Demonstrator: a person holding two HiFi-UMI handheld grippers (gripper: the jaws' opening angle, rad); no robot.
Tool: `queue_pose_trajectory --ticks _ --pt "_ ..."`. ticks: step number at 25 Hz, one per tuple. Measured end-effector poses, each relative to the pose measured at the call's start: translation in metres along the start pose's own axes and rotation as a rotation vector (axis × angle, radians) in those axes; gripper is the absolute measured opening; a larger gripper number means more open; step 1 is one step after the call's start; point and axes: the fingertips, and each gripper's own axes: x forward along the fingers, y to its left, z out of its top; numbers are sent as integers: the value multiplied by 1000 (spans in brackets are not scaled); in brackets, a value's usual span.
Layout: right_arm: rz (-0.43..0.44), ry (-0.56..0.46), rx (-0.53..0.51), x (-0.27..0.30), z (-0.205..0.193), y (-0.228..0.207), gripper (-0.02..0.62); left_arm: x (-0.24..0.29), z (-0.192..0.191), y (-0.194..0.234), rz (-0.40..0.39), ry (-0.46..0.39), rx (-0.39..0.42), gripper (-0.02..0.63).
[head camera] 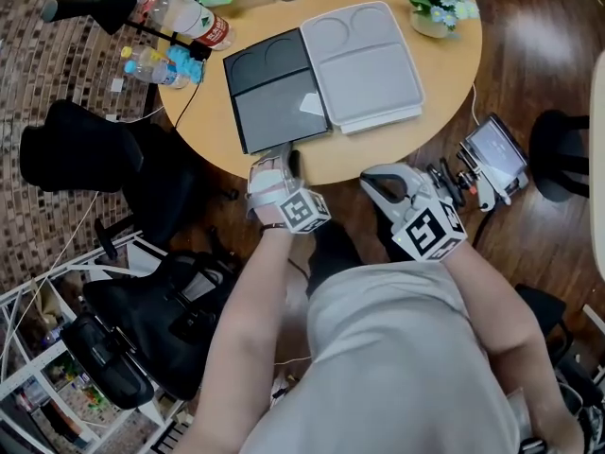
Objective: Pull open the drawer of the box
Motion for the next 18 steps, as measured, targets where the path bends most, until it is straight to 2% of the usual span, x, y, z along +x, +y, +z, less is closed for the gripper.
queue_pose_trajectory --ticks 4,7,12,15,18 --pt "1 4 19 -3 -4 0 2 1 2 -3 2 14 13 164" --pt "4 24 29 -3 -7 -1 2 1 0 -1 -24 19 24 104" --pt "24 8 24 3 -2 4 2 -3 -2 -5 -116 35 23 101" --pt "32 -20 8 6 4 8 2 -10 0 -17 -161 17 11 100" --pt "45 -22 -2 8 6 10 2 -9 -1 -14 -156 18 26 71"
